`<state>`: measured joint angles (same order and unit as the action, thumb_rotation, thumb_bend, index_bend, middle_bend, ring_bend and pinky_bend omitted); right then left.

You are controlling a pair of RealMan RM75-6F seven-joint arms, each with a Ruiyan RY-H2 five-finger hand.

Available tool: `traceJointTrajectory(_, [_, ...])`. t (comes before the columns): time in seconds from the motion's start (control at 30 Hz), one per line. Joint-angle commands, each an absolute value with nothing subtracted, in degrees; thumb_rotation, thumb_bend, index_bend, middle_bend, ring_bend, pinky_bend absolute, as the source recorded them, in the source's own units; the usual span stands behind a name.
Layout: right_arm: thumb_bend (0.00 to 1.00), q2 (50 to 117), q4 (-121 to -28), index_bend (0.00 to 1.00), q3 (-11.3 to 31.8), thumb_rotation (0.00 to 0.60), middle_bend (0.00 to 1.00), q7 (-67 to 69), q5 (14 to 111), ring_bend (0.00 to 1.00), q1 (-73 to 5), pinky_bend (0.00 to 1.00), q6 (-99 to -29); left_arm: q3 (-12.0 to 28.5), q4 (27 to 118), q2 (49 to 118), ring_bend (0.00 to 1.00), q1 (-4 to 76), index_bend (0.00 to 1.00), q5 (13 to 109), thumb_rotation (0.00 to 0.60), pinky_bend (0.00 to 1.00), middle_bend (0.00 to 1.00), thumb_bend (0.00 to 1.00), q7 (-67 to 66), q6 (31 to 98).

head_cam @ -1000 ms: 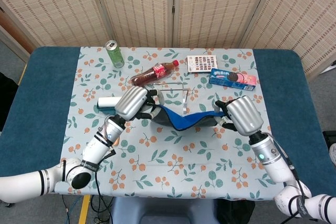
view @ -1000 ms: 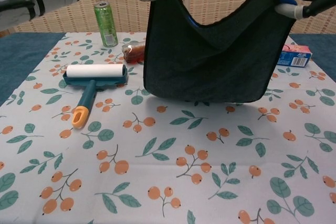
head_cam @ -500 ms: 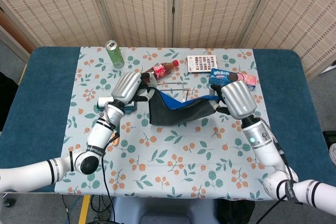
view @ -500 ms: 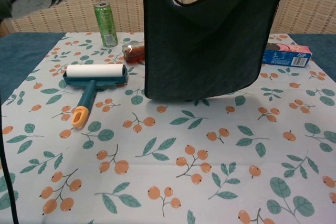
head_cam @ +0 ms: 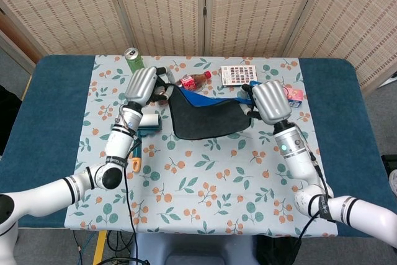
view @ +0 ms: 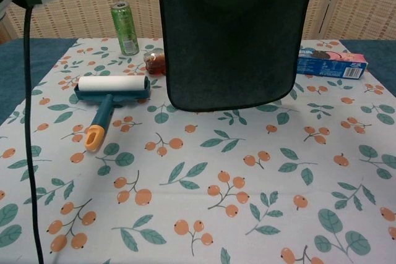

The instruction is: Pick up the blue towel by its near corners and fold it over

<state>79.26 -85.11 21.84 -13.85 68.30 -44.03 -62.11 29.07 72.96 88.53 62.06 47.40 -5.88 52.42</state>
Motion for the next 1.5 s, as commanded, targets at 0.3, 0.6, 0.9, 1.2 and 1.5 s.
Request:
traceJointTrajectory(0.3, [0.42,82.21,-80.61,0.71,22.71,0.6,0.86,-16.35,64.73,0.85,-47.54,1.0,-60.34,29.53,65.5,90.25,0.98,65.0,0.6,45.81,0.6,1.0,1.0,0.44,-7.43,51.1])
traceJointTrajectory(0.6, [0.42,84.86,-75.4,0.71,23.93,0.6,0.85,-17.97,61.1,0.85,-51.06,1.0,-58.22,29.89,59.03,92.49,0.98,66.73,0.6,45.32,0.6,1.0,1.0,0.44,-7.31,50.64])
traceJointTrajectory(0.9, [0.42,86.92,-69.27,0.71,24.0,0.6,0.85,-21.39,58.56,0.85,-55.4,1.0,-54.85,30.05,54.96,94.3,0.97,68.28,0.6,43.6,0.6,1.0,1.0,0.44,-8.34,48.54])
traceJointTrajectory(1.2, [0.42,90.22,-62.95,0.71,23.16,0.6,0.85,-22.36,56.05,0.85,-57.82,1.0,-52.24,29.35,52.87,95.67,0.97,69.36,0.59,43.59,0.6,1.0,1.0,0.44,-10.1,48.1])
traceJointTrajectory(1.5, [0.41,92.67,-57.74,0.66,23.26,0.6,0.83,-23.53,53.76,0.85,-60.02,1.0,-50.35,30.0,47.79,97.85,0.95,71.04,0.58,41.65,0.6,1.0,1.0,0.44,-11.75,46.85])
